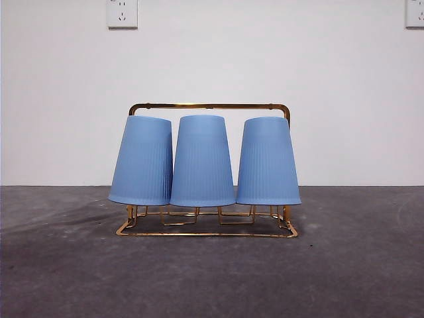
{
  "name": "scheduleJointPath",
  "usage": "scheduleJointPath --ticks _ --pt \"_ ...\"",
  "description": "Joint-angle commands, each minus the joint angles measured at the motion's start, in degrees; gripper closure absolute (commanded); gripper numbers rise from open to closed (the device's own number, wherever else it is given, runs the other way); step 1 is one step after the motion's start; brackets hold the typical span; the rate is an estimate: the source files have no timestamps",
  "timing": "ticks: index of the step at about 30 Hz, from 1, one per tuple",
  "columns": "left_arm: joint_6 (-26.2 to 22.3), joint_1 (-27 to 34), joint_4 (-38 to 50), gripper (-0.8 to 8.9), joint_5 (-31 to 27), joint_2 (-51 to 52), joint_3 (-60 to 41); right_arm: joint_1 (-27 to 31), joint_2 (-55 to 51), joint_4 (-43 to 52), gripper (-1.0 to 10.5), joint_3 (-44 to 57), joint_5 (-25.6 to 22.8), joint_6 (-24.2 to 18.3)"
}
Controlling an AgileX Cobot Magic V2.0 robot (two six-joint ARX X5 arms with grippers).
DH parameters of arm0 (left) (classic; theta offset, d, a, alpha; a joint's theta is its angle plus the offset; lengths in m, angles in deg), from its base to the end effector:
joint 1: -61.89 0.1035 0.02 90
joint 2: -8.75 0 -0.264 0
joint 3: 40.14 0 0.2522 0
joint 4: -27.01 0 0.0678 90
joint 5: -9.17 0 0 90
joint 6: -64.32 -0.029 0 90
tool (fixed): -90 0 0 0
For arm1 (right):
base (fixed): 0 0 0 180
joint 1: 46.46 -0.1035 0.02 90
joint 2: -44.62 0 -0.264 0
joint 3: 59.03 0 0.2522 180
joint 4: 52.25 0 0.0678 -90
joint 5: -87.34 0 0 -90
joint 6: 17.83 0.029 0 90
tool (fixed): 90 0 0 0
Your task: Pick the top cup and place it on cupholder, pick up the mid cup and place it on cupholder, last pick the bottom cup and place it on cupholder.
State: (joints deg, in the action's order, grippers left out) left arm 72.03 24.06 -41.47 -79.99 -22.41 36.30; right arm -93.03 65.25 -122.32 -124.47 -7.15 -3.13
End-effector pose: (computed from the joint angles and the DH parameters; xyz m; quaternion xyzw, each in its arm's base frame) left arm 0.0475 -0.0375 0.3812 0.0015 0.2121 -0.3108 0.9265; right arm 0.0287 0.0270 0.3330 0.0230 0.2405 0.3222 0.9153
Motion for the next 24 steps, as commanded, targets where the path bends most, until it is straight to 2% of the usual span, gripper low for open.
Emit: scheduleJointPath --ticks 1,2,4,6,9,12,16,24 --pt "0.3 4.2 6.0 8.07 1.6 1.5 -3.7 -0.6 0.2 0.6 9.2 -0.4 0.0 0.3" --pt "0.1 7.0 11.9 8.07 5.4 3.2 -8.0 -0.6 0.2 0.6 9.2 -0.4 0.0 0.3" --pt "-2.1 11.3 21.6 8.07 9.2 6.5 -15.7 -0.6 0.2 0.6 9.2 -0.4 0.0 0.3" --pt "-4.5 16.7 33.4 8.07 8.8 10.9 -25.2 -0.6 0.2 0.6 9.2 -0.4 -0.1 0.3" --pt "-4.5 23.8 43.2 8.07 8.7 16.5 -36.9 -0.6 0.2 0.6 9.2 -0.4 0.0 0.3" --pt "-2.2 28.5 45.8 8.07 7.5 20.4 -45.8 -0.6 0.2 0.6 9.2 -0.4 -0.1 0.3" --pt "-2.4 32.0 45.4 8.07 5.3 23.6 -53.6 -0.6 0.2 0.6 9.2 -0.4 0.0 0.3" --pt "-2.4 35.9 45.5 8.07 1.5 28.3 -61.0 -0.6 0.2 0.6 9.2 -0.4 0.0 0.3"
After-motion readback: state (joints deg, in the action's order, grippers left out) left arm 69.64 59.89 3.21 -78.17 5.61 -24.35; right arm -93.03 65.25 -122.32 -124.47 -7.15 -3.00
